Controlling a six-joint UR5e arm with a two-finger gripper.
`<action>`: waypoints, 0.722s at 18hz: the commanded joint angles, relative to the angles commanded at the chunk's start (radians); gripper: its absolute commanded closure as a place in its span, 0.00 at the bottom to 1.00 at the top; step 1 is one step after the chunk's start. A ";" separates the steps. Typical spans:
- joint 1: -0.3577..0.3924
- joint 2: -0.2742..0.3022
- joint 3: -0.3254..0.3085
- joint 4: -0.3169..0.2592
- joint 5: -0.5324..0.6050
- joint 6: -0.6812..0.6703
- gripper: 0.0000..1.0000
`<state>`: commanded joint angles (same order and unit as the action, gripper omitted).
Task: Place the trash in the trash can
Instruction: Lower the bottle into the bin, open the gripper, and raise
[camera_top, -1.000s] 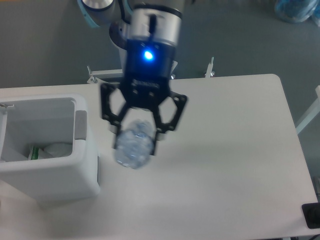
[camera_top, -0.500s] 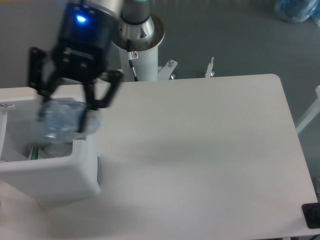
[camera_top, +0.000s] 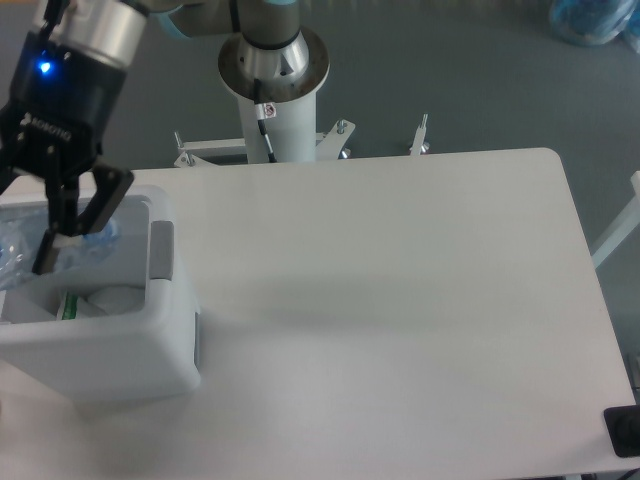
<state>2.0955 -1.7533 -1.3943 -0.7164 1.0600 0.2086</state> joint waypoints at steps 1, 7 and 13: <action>-0.003 0.002 -0.015 0.000 0.000 0.002 0.34; -0.008 0.011 -0.057 0.000 0.003 0.002 0.10; 0.011 0.014 -0.037 0.000 0.002 0.012 0.00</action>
<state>2.1060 -1.7395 -1.4313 -0.7164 1.0615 0.2208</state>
